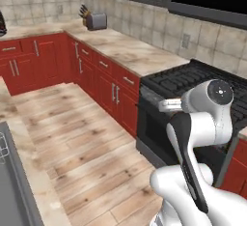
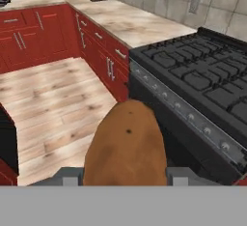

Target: Pick potato from the fridge and place it on the plate on the counter.

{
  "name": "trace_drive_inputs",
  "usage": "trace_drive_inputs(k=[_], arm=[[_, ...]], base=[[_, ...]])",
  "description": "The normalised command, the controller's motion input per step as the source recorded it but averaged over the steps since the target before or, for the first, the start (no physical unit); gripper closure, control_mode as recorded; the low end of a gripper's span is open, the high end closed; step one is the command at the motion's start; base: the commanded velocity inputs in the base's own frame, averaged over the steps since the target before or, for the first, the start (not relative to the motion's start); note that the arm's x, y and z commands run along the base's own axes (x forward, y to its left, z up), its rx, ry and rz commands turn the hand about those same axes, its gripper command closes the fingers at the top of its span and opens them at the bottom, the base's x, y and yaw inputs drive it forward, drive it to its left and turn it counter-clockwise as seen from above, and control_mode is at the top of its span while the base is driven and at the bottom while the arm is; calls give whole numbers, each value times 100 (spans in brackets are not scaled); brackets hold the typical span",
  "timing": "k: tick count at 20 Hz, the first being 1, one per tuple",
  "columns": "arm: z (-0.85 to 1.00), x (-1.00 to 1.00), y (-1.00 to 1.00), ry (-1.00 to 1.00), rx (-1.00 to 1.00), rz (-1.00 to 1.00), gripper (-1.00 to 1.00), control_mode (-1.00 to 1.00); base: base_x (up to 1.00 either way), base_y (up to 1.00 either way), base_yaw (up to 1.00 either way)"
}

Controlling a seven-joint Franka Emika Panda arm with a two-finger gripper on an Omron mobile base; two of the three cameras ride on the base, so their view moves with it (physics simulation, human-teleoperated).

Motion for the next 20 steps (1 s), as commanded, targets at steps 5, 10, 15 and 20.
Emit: trace_drive_inputs(k=[5,10,15,20], arm=[[0,0,0,0,0,0,100,100],[0,0,0,0,0,0,100,100],[0,0,0,0,0,0,100,100],[0,0,0,0,0,0,100,100]], base=[[88,-2,35],[87,0,35],[84,-6,35],[78,-33,31]])
